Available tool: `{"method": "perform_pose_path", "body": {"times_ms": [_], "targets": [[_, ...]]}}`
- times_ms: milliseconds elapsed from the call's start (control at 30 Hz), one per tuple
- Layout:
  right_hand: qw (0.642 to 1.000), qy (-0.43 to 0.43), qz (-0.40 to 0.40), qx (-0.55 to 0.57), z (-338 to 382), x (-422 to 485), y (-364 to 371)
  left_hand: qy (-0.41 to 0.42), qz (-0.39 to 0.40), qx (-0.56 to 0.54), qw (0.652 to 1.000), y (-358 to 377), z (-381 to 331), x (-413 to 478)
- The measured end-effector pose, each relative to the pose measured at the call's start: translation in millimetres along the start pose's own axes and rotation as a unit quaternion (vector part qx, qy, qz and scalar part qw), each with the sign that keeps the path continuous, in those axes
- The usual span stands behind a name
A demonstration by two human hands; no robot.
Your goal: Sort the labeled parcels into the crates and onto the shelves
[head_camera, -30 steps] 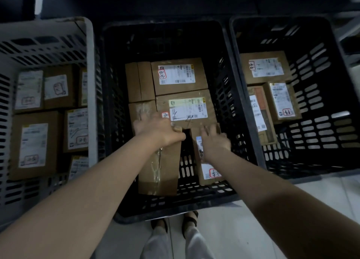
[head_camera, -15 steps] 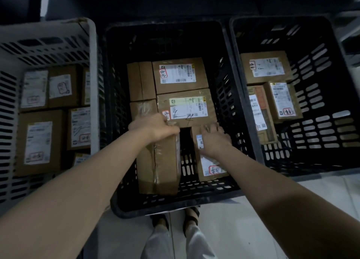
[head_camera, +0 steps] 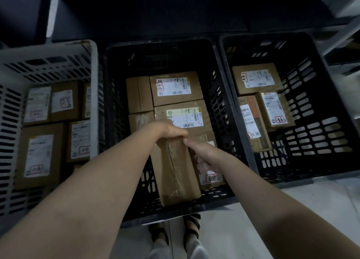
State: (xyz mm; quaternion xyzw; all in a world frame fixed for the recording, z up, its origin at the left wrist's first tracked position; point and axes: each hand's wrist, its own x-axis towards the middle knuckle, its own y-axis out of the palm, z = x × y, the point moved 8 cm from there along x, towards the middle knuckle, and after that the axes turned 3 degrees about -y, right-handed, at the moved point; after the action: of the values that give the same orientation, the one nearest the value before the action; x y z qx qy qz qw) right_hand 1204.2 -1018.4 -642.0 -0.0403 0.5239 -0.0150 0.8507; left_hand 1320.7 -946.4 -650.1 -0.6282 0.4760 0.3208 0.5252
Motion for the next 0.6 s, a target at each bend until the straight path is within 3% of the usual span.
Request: {"method": "perform_pose_path", "body": {"times_ms": [200, 467, 600], "targets": [[0.991, -0.078, 0.023, -0.102, 6.6, 0.8, -5.9, 0.002, 0.042, 0.031, 0.999, -0.5, -6.1, 8.7], [0.989, -0.035, -0.004, -0.142, 12.8, 7.1, -20.9, 0.046, 0.025, 0.008, 0.999, 4.7, -13.5, 14.7], [0.987, -0.020, 0.021, -0.157, 17.2, 12.5, -16.9, 0.028, 0.041, 0.021, 0.999, 7.6, -4.2, 18.3]]}}
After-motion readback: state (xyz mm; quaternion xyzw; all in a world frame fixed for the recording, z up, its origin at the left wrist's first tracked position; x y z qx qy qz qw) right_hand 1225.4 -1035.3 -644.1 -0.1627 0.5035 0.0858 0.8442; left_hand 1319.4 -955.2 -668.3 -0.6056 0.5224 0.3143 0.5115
